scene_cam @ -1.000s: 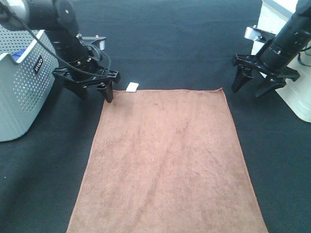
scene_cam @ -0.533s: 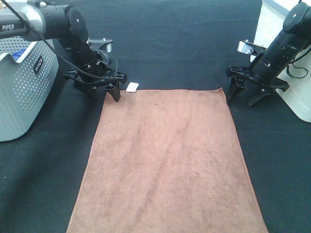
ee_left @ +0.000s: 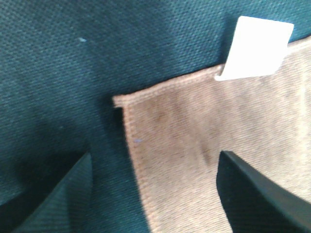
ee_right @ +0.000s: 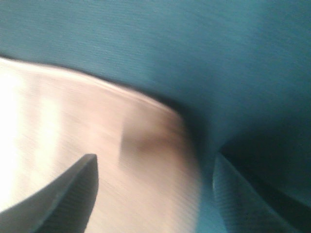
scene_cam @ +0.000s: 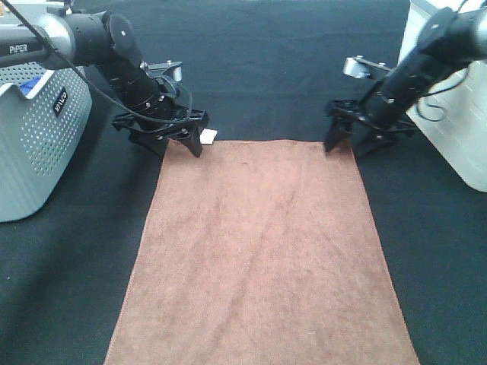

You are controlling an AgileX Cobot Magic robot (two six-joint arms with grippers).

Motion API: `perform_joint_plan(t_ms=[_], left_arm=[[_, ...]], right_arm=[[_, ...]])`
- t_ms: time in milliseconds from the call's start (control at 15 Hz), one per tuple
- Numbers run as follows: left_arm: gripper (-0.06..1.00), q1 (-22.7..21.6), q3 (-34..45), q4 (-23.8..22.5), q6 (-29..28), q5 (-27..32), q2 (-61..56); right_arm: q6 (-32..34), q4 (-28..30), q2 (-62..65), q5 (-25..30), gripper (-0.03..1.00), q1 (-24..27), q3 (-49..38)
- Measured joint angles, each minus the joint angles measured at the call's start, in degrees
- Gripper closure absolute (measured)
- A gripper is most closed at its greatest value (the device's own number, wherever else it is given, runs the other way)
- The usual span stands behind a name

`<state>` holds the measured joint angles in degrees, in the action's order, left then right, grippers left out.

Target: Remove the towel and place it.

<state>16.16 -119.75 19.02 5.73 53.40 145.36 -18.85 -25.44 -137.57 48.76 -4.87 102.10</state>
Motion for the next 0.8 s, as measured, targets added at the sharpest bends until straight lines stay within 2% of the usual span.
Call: perform_joint_plan(t_ms=[133,333,400,467,533,600,667,800], left_arm=[[0.29,0.17,0.00,1.83,0.34,-0.11,0.17],[0.33,1.32,0.00,2.18,0.80,-0.52,0.40],[0.43,1.32,0.00,1.15,0.80,-0.63,0.40],[0.47,1.32,0.00,-0.40,0.80,-0.74,0.46],[0.60,1.32,0.00,-2.12,0.80,-0.86,0.46],[0.77,1.32,0.00,-3.21,0.86,-0.92,0.57],[0.89,1.32,0.00,-3.50,1.03,-0.97,0.57],[0.94,1.32,0.00,-4.18,1.49,-0.97,0.57]], right_arm=[[-0.17,-0.29,-0.29,-2.18,0.30,-1.95,0.00],[-0.57,-0.34,-0.40,-3.72,0.31,-3.15,0.00],[-0.46,0.74,-0.40,-3.90,0.34,-3.21,0.00],[-0.34,1.26,-0.40,-3.95,0.37,-3.21,0.00],[0.40,2.92,-0.40,-4.35,0.42,-3.21,0.00],[0.69,4.41,-0.40,-4.70,0.51,-3.21,0.00],[0.74,5.04,-0.46,-4.98,0.63,-3.21,0.00],[1.43,6.76,-0.57,-5.84,0.94,-3.21,0.00]])
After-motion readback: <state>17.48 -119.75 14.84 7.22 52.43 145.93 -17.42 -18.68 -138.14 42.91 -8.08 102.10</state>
